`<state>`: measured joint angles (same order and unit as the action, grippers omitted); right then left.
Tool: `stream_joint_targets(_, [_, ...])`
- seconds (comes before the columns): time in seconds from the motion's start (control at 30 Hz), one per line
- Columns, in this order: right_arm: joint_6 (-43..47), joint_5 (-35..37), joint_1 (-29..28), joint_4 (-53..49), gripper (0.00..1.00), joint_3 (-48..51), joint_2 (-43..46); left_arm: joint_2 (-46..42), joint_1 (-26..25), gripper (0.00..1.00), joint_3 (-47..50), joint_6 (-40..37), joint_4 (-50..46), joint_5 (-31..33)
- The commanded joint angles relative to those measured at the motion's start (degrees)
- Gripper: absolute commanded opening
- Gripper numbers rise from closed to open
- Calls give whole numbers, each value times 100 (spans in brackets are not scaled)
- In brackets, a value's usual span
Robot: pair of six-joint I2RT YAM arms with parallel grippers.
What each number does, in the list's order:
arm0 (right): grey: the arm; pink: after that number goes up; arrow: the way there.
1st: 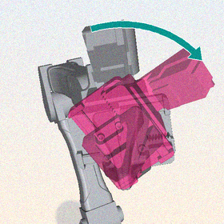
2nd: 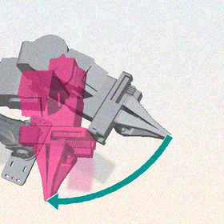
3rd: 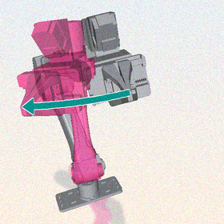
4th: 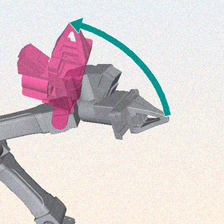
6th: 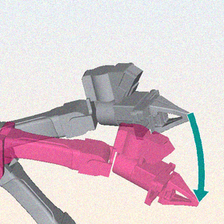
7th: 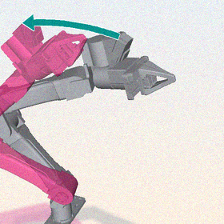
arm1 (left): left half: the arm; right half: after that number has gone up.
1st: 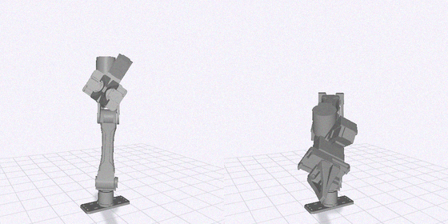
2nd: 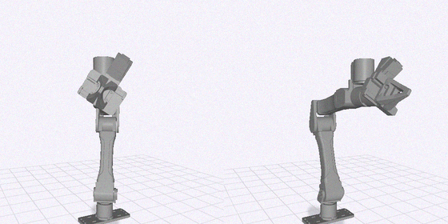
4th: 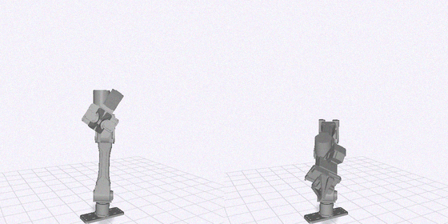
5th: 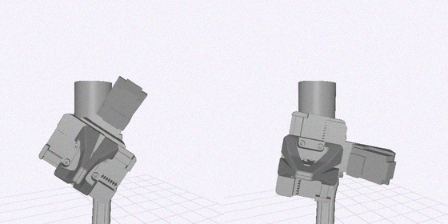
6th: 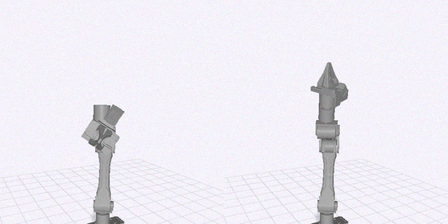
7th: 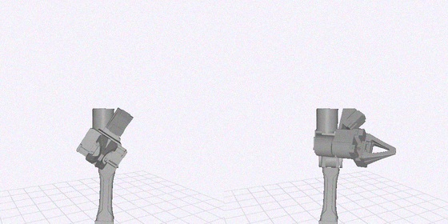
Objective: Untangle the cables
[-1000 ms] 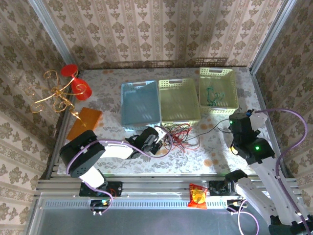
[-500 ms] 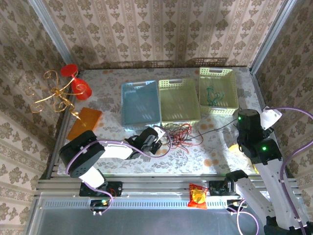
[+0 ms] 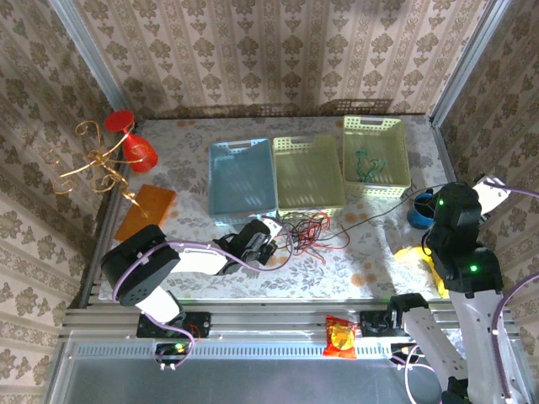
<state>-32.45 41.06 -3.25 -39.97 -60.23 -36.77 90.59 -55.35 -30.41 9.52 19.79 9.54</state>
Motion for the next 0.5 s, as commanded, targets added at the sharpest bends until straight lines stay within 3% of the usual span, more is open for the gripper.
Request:
stream_joint_targets(0.0, [235,-20,44,360,0,-339,122,-21,75,0,168,164,-327,186])
stream_joint_targets(0.27, [684,-1122,43,895,0,-1061,99,51,79,0,220,182,-250,189])
stream_joint_targets(0.47, [564,-3440,43,1391,0,-1644,-476,137,80,0,181,178,-126,118])
